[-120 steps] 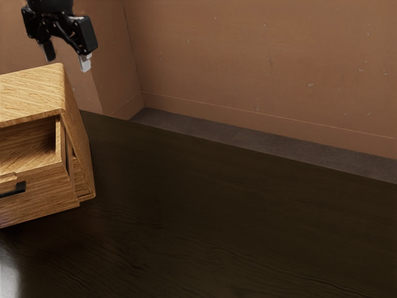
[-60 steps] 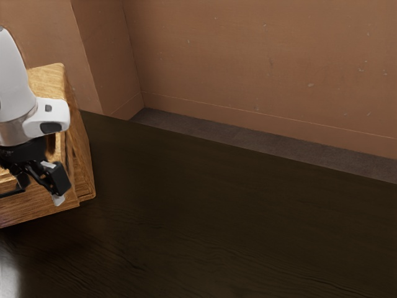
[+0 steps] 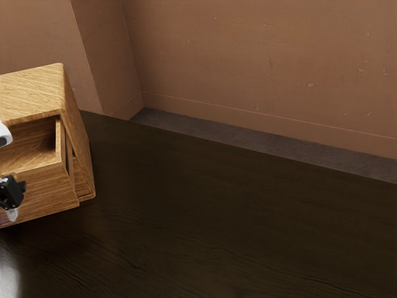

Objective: Push the drawer handle with one arm to close the drawer

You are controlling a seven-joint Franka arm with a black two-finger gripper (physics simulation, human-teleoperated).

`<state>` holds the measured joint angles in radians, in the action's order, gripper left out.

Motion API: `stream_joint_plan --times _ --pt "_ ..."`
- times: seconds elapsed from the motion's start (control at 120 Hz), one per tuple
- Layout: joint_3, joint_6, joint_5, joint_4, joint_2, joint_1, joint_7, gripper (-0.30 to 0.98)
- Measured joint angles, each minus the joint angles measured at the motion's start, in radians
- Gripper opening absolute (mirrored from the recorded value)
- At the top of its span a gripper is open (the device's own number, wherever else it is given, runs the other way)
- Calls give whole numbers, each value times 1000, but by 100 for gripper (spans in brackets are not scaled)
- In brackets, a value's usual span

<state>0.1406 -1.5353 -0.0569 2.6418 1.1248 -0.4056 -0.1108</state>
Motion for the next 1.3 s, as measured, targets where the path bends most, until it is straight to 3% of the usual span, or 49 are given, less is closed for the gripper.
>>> stream_joint_plan --times 0.083,0.333,0.525,0.783,1.3 --pt "-1 12 0 1 -1 -15 -1 60" --pt "-20 6 -10 -18 -60 -56 -8 18" --pt "-22 -17 -18 -53 -138 -68 -21 0" --pt "-25 -71 -19 -84 -212 -91 -33 -8" --pt "-30 -185 -8 -101 -321 -135 -43 -10"
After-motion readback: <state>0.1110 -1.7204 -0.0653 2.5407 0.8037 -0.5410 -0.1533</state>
